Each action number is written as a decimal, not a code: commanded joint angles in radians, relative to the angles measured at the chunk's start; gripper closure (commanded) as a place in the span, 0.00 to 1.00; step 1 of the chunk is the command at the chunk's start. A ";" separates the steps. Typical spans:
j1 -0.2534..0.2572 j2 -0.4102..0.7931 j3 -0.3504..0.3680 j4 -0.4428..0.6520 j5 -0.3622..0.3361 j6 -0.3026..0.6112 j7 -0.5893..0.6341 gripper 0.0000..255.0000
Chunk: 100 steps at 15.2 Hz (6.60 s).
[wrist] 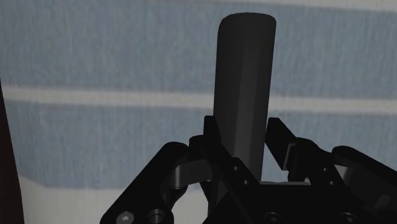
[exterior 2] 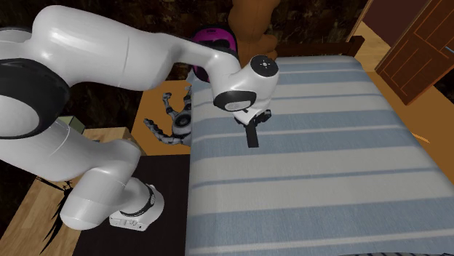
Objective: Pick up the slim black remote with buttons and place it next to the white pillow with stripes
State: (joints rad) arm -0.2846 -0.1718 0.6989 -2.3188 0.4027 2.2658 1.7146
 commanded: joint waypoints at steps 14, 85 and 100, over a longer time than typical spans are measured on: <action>-0.003 -0.093 -0.045 0.131 0.007 -0.217 0.014 1.00; -0.264 0.181 -0.515 0.004 -0.119 -0.018 -0.717 1.00; -0.264 0.201 -0.515 -0.008 -0.117 0.013 -0.725 0.00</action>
State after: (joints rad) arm -0.5482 0.0288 0.1842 -2.3263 0.2860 2.2788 0.9900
